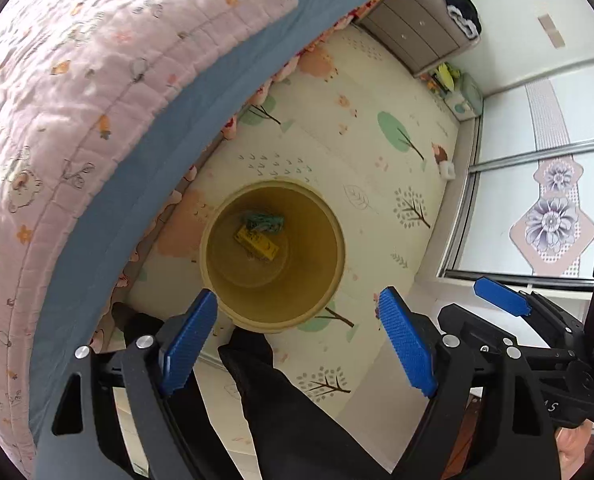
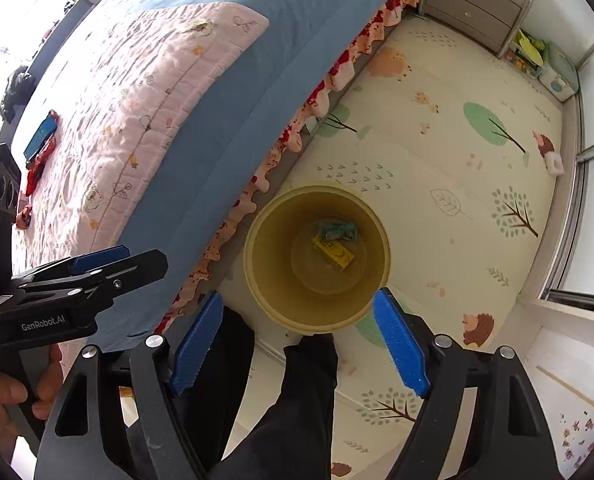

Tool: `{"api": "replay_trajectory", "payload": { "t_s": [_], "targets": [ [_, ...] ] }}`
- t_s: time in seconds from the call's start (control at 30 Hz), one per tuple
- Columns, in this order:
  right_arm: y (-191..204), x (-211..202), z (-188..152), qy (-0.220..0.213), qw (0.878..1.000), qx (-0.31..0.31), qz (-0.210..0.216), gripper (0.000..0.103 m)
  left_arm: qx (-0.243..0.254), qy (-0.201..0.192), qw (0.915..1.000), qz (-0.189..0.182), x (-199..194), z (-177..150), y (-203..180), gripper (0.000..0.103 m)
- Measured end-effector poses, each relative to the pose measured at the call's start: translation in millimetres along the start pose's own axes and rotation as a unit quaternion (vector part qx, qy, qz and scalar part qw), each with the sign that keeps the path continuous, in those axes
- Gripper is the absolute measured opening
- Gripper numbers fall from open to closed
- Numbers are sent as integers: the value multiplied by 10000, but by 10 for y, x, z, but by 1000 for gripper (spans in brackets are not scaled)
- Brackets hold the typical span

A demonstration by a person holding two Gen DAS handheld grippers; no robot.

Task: Collect trash
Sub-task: 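Carry both items to the yellow bin and open both tools to drop them, then move both tools back over the quilt toward the brown sock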

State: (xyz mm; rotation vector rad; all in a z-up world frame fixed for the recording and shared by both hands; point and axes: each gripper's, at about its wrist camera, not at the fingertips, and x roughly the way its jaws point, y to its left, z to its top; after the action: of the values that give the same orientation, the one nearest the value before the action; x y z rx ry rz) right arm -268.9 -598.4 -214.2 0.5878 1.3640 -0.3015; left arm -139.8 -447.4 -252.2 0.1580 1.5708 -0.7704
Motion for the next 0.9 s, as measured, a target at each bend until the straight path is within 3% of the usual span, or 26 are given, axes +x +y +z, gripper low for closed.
{"api": "replay_trajectory", "payload": {
  "t_s": [0.2,0.47,0.67,0.9],
  "targets": [
    [539,-98,277,-142,9989,-430,110,75,-291,-532,9982,18,-510,126,455,83],
    [1989,-97,752,-247,9878,-1421,596,75,-890,-1275,9871,385,-1435,212,1489,83],
    [3295,96,993,-213,9701,-2211,981,75,-1662,-1746,9670,827,-2143,169,2639,83],
    [4612,320,1112,-139,9484,-2915,1237,75,-2577,-2148,9345,1192,-2782,-74,3840,83]
  ]
}}
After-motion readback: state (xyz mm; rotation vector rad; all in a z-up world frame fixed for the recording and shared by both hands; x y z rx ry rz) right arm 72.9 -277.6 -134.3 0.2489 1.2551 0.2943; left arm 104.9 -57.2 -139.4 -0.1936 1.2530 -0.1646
